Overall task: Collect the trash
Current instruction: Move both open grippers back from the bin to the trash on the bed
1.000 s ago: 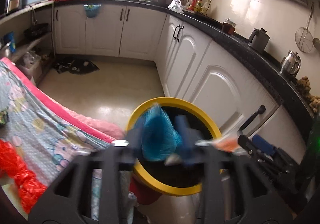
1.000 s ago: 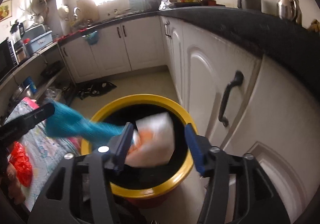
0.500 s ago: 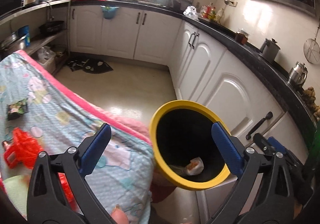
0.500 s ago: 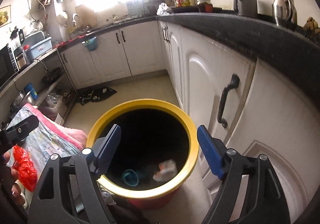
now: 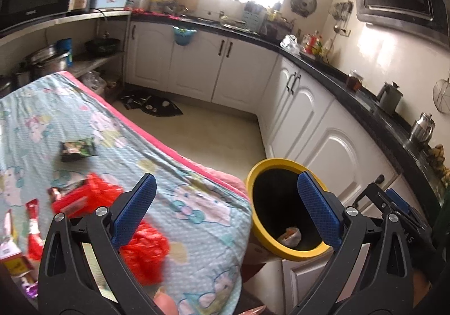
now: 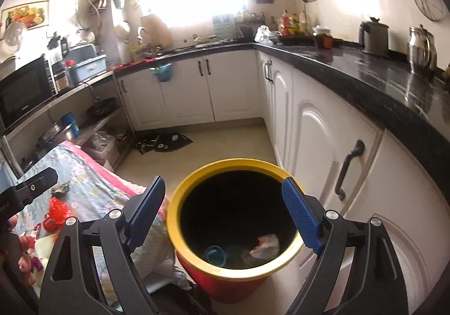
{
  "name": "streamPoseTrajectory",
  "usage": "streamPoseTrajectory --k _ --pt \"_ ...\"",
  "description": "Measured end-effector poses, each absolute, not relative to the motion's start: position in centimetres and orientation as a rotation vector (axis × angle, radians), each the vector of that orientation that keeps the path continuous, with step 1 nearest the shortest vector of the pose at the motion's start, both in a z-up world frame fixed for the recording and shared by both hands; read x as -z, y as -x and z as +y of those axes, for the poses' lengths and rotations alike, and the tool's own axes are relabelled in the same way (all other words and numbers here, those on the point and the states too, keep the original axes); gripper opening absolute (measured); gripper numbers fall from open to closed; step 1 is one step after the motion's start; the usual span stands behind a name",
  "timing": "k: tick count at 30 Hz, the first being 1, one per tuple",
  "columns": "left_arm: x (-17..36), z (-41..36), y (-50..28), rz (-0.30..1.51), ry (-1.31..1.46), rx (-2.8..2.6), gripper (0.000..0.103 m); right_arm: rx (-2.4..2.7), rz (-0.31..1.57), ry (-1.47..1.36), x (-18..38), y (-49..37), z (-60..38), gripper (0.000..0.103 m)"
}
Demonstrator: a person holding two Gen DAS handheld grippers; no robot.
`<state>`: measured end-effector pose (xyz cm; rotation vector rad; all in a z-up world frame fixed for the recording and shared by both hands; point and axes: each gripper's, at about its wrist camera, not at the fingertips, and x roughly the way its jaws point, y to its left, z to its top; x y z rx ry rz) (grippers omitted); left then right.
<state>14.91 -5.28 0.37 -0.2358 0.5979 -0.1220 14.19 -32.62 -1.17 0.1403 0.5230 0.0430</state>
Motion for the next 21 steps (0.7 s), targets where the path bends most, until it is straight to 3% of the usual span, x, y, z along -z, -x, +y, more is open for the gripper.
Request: streamPoseTrajectory --k 21 --pt "-3.6 1.7 -8.9 0.480 0.254 -0.028 0.092 -0.246 0.468 -0.090 -1.8 -11.0 -25.9 0.086"
